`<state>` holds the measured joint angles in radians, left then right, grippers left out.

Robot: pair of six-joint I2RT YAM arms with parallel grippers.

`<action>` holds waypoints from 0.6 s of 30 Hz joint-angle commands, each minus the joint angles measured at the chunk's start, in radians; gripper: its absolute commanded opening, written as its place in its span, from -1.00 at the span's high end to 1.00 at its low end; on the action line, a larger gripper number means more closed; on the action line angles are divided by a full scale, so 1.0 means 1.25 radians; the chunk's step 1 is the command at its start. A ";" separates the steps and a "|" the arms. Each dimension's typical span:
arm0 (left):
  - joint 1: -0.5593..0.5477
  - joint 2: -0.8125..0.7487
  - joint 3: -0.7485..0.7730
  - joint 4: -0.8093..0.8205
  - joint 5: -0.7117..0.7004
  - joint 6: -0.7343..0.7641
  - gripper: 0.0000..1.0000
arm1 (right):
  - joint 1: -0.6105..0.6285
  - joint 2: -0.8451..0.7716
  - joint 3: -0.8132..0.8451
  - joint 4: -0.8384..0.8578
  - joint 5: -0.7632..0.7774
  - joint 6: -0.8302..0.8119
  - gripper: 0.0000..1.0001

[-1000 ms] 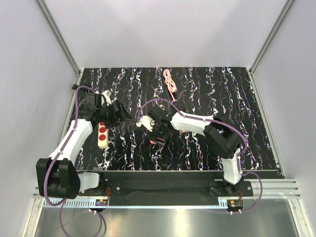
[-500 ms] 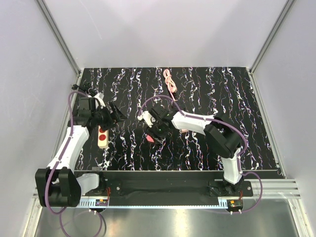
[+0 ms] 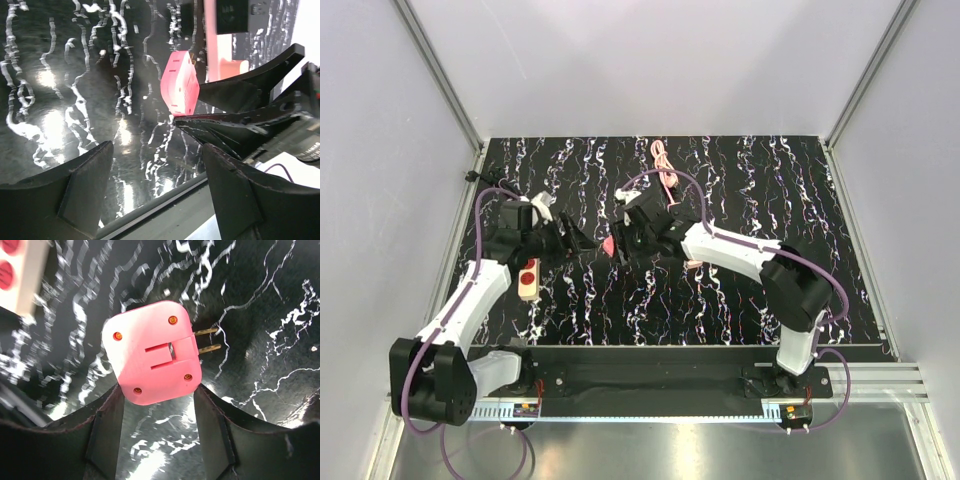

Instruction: Insert the plug

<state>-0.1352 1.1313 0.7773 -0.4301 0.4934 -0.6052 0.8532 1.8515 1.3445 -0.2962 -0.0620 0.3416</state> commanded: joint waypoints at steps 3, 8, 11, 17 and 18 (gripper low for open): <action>-0.045 -0.026 0.005 0.086 -0.011 -0.056 -0.57 | -0.004 -0.064 -0.010 0.060 0.024 0.085 1.00; -0.073 0.001 -0.012 0.133 -0.044 -0.092 -0.59 | 0.008 -0.085 -0.018 0.084 0.004 0.101 1.00; -0.080 0.035 -0.009 0.144 -0.056 -0.109 -0.55 | 0.024 -0.098 -0.029 0.102 0.038 0.110 1.00; -0.080 0.053 -0.011 0.122 -0.115 -0.110 -0.54 | -0.002 -0.113 -0.053 0.085 0.100 0.018 0.83; -0.080 0.053 -0.009 0.120 -0.127 -0.106 -0.54 | -0.015 -0.102 -0.035 0.050 0.087 0.018 0.80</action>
<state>-0.2314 1.2022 0.7635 -0.3122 0.3992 -0.7338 0.8734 1.7519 1.2839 -0.2096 -0.0021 0.4145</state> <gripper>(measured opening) 0.773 0.085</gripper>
